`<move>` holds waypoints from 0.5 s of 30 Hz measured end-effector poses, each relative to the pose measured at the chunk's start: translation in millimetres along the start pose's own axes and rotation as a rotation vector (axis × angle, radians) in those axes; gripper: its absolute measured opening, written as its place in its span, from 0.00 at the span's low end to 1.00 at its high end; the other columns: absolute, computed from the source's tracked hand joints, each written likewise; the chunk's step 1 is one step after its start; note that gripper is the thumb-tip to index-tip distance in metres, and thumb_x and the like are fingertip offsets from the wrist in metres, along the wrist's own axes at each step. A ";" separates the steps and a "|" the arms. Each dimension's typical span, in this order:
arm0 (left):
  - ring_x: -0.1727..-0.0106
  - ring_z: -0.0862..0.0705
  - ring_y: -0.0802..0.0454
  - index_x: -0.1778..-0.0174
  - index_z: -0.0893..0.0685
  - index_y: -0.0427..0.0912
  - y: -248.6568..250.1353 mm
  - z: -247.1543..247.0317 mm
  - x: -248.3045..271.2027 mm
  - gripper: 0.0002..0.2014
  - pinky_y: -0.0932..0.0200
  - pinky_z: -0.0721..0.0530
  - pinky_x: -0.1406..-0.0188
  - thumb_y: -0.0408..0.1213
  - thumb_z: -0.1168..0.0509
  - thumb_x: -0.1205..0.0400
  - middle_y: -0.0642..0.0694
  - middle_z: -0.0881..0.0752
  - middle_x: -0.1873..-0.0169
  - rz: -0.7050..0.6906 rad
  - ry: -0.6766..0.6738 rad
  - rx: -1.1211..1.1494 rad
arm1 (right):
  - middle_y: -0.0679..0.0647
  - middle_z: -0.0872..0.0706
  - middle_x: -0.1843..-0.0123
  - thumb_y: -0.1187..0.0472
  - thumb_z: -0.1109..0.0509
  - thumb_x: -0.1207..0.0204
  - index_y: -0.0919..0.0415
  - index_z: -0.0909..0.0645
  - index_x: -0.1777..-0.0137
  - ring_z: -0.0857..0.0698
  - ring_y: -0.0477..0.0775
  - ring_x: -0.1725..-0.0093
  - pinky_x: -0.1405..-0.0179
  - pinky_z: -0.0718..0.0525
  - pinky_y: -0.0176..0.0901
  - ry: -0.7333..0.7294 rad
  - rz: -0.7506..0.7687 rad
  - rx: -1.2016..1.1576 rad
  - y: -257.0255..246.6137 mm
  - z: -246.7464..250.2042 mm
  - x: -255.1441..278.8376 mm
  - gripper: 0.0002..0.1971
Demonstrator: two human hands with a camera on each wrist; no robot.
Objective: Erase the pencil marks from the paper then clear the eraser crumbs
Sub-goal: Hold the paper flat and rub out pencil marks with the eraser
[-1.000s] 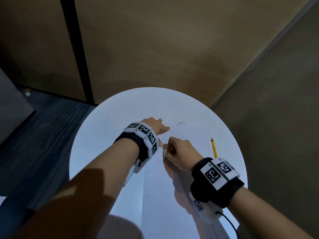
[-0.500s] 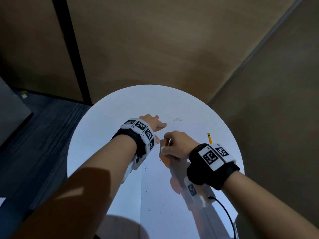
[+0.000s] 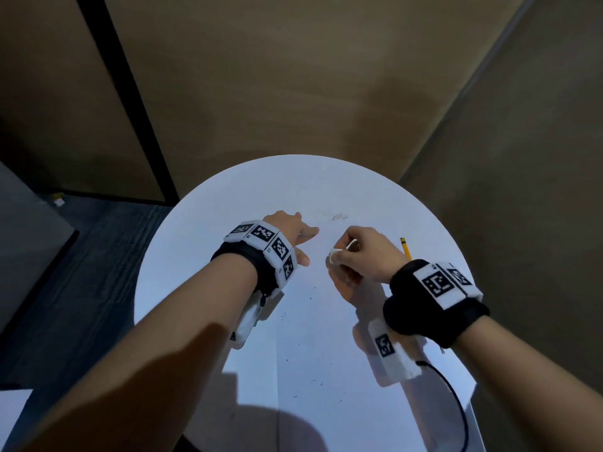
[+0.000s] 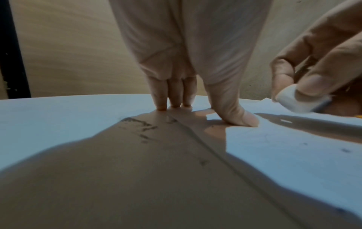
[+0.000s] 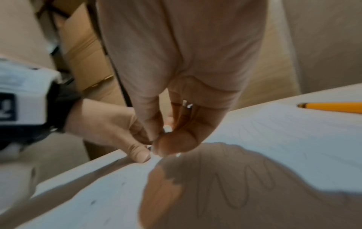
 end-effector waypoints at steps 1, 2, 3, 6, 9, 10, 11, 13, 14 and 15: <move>0.21 0.37 0.39 0.18 0.43 0.55 1.8 0.9 0.7 0.37 0.52 0.31 0.29 0.51 0.33 0.20 0.41 0.50 0.17 0.002 -0.006 -0.011 | 0.48 0.18 0.70 0.61 0.29 0.26 0.56 0.25 0.63 0.21 0.43 0.71 0.69 0.25 0.36 -0.045 0.014 0.040 -1.7 -3.9 1.0 0.07; 0.21 0.37 0.38 0.17 0.43 0.55 3.3 1.9 1.3 0.36 0.51 0.32 0.29 0.51 0.34 0.20 0.40 0.49 0.17 0.003 -0.010 -0.025 | 0.47 0.19 0.69 0.60 0.29 0.26 0.57 0.24 0.61 0.22 0.42 0.71 0.69 0.26 0.35 -0.093 0.036 0.078 -4.8 -9.1 1.9 0.07; 0.21 0.37 0.38 0.17 0.43 0.55 4.2 2.8 1.3 0.36 0.51 0.31 0.29 0.51 0.34 0.20 0.39 0.48 0.17 0.002 -0.012 -0.038 | 0.47 0.20 0.68 0.60 0.29 0.26 0.58 0.24 0.60 0.23 0.42 0.70 0.68 0.25 0.35 -0.122 0.063 0.103 -8.3 -14.5 2.2 0.06; 0.25 0.31 0.37 0.18 0.40 0.52 6.2 3.1 0.6 0.34 0.50 0.27 0.32 0.50 0.34 0.19 0.37 0.38 0.20 -0.003 -0.027 -0.091 | 0.47 0.20 0.67 0.61 0.31 0.25 0.59 0.23 0.59 0.22 0.45 0.67 0.69 0.27 0.30 -0.084 0.122 0.118 -15.1 -23.7 0.7 0.05; 0.29 0.27 0.38 0.19 0.39 0.51 6.8 2.6 -1.1 0.32 0.49 0.24 0.36 0.51 0.36 0.18 0.36 0.33 0.24 -0.005 -0.036 -0.142 | 0.46 0.22 0.64 0.61 0.34 0.23 0.55 0.28 0.63 0.24 0.47 0.62 0.72 0.31 0.24 -0.098 0.178 0.232 -15.7 -29.1 4.5 0.08; 0.29 0.27 0.38 0.18 0.39 0.51 6.2 2.5 -1.6 0.32 0.49 0.24 0.36 0.51 0.36 0.17 0.37 0.33 0.23 -0.005 -0.034 -0.148 | 0.44 0.23 0.65 0.61 0.34 0.23 0.53 0.30 0.65 0.24 0.45 0.64 0.73 0.31 0.24 -0.151 0.187 0.270 -15.5 -30.4 7.0 0.11; 0.28 0.28 0.38 0.18 0.41 0.53 5.4 2.3 -1.9 0.33 0.49 0.25 0.36 0.52 0.36 0.17 0.38 0.35 0.22 -0.003 -0.031 -0.150 | 0.43 0.24 0.67 0.61 0.33 0.24 0.51 0.31 0.67 0.25 0.42 0.67 0.73 0.31 0.24 -0.216 0.178 0.291 -15.7 -31.0 8.6 0.13; 0.25 0.31 0.37 0.18 0.43 0.57 4.1 1.7 -1.1 0.33 0.48 0.27 0.33 0.53 0.37 0.18 0.39 0.41 0.19 0.000 -0.025 -0.151 | 0.43 0.23 0.68 0.62 0.30 0.26 0.52 0.28 0.68 0.25 0.39 0.70 0.72 0.30 0.28 -0.298 0.141 0.265 -16.2 -29.0 7.8 0.12; 0.25 0.31 0.37 0.18 0.43 0.57 3.6 1.5 -0.7 0.33 0.47 0.27 0.33 0.54 0.38 0.18 0.40 0.41 0.19 0.002 -0.017 -0.154 | 0.44 0.22 0.68 0.61 0.30 0.26 0.53 0.27 0.67 0.25 0.39 0.69 0.72 0.30 0.29 -0.271 0.135 0.238 -16.6 -26.7 4.3 0.11; 0.25 0.31 0.38 0.18 0.42 0.58 3.3 1.5 -0.1 0.32 0.47 0.27 0.33 0.54 0.38 0.17 0.41 0.39 0.19 0.004 -0.007 -0.157 | 0.44 0.22 0.67 0.61 0.30 0.26 0.55 0.25 0.64 0.24 0.40 0.68 0.71 0.31 0.29 -0.204 0.139 0.211 -17.1 -24.1 0.4 0.08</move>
Point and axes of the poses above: each hand's wrist, its own x-axis away from the middle knuckle, its own z-axis out of the back of the hand, y = z × x, the point moved 5 cm from there along -x, towards the middle knuckle
